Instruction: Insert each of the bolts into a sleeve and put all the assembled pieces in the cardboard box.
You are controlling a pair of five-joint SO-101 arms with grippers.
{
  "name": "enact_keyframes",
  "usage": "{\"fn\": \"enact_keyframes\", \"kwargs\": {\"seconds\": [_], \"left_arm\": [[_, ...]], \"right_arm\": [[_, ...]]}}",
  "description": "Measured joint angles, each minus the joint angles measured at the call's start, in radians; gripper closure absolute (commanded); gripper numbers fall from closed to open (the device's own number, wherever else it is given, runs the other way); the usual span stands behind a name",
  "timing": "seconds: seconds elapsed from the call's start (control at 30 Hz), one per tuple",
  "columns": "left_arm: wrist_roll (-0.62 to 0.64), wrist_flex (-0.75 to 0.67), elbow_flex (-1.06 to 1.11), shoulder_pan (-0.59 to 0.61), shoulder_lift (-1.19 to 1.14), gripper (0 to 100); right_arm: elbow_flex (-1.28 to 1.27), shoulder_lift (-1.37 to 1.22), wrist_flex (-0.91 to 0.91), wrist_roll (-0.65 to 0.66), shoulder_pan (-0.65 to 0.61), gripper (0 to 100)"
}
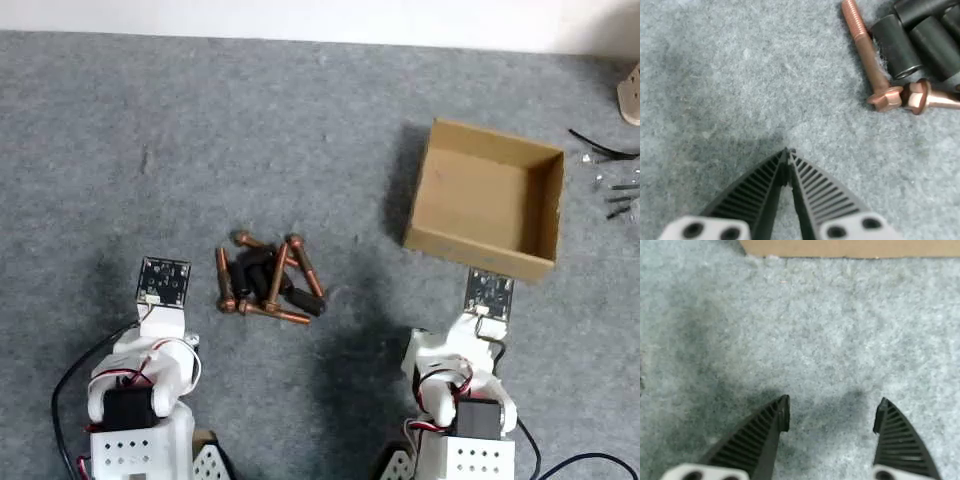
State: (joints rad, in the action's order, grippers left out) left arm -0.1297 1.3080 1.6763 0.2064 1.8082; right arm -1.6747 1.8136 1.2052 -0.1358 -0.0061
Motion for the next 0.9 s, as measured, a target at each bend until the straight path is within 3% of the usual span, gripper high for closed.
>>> {"fn": "enact_keyframes", "kwargs": {"seconds": [0.4, 0.63, 0.9], "left_arm": [[0.0, -0.003, 0.0, 0.0, 0.0, 99], [0.0, -0.189, 0.0, 0.0, 0.0, 99], [-0.002, -0.198, -0.003, 0.0, 0.0, 99]], "right_arm": [[0.0, 0.0, 0.0, 0.0, 0.0, 74.2], [0.0, 0.0, 0.0, 0.0, 0.0, 74.2], [0.0, 0.0, -0.008, 0.0, 0.0, 74.2]]}}
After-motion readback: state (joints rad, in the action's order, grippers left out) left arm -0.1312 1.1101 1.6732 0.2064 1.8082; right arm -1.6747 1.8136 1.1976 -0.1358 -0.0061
